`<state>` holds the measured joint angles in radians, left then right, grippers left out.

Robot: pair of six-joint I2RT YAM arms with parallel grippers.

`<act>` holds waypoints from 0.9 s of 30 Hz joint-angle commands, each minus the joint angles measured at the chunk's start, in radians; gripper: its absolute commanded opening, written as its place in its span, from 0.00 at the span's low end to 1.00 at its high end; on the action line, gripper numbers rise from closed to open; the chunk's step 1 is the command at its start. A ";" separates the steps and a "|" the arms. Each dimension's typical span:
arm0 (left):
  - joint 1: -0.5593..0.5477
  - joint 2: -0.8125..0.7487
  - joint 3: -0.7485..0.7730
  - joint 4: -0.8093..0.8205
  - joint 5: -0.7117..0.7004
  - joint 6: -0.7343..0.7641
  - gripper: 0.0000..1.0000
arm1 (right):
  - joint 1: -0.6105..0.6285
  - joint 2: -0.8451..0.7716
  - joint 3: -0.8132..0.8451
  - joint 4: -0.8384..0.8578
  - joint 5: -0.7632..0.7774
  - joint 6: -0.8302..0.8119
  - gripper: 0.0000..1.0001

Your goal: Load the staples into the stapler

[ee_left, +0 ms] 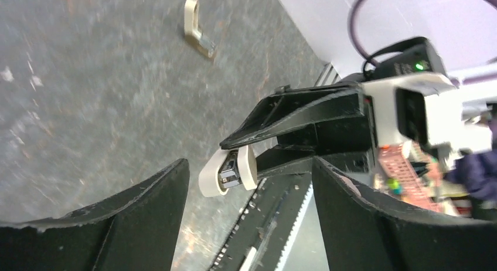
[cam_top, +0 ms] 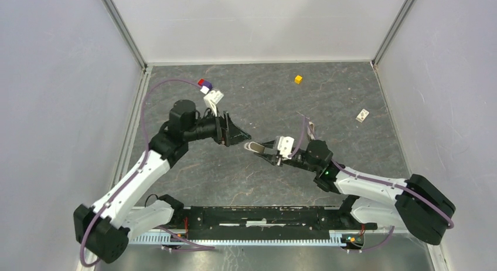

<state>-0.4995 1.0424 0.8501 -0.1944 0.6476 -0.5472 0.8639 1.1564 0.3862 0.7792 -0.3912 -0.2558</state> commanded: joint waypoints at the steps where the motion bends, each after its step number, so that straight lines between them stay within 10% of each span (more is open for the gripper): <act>1: -0.001 -0.147 0.043 0.020 0.021 0.327 0.83 | -0.002 -0.101 -0.025 0.123 -0.031 0.157 0.00; 10: -0.003 -0.280 -0.050 0.044 0.246 0.673 0.81 | -0.003 -0.161 -0.098 0.396 -0.128 0.463 0.00; 27: -0.075 -0.216 -0.149 0.395 0.345 0.446 0.78 | -0.004 -0.118 -0.110 0.589 -0.141 0.587 0.00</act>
<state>-0.5404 0.8082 0.6979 0.0757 0.9794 -0.0471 0.8631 1.0218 0.2623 1.2686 -0.5194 0.2993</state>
